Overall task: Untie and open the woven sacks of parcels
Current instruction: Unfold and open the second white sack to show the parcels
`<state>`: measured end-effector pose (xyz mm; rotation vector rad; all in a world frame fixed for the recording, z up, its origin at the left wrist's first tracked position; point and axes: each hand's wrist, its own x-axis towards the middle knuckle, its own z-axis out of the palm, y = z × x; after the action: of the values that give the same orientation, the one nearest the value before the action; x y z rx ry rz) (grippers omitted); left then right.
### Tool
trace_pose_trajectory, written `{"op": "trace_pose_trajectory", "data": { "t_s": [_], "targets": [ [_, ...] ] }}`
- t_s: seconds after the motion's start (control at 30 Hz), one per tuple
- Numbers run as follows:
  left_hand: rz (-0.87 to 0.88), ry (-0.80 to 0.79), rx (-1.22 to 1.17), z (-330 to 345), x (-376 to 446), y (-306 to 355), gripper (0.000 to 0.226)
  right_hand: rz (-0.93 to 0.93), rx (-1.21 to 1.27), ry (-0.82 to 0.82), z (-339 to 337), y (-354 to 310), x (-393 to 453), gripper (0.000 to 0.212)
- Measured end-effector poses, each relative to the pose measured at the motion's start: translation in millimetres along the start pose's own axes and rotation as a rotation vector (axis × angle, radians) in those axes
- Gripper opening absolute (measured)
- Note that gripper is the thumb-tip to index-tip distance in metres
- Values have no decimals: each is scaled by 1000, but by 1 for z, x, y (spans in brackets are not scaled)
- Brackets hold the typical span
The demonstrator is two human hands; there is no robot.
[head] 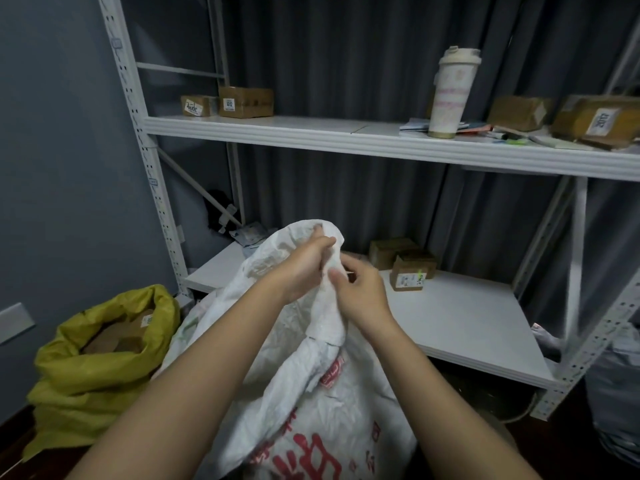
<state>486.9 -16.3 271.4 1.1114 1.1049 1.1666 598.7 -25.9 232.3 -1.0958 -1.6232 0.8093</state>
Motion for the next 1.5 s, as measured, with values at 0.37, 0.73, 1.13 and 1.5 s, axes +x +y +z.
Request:
{"op": "trace_pose_trajectory", "data": {
  "t_s": [0.37,0.73,1.13,1.5],
  "targets": [
    [298,240,518,-8,-16,-29,53,271,293,-108,0,10,-7,27],
    [251,120,561,-13,-14,-47,68,575,878,59,10,31,25,35],
    [60,-64,156,-8,-10,-41,74,560,729,-2,-4,34,13,27],
    [98,0,916,-9,-6,-33,13,-611,-761,-190,-36,46,23,49]
  ]
}}
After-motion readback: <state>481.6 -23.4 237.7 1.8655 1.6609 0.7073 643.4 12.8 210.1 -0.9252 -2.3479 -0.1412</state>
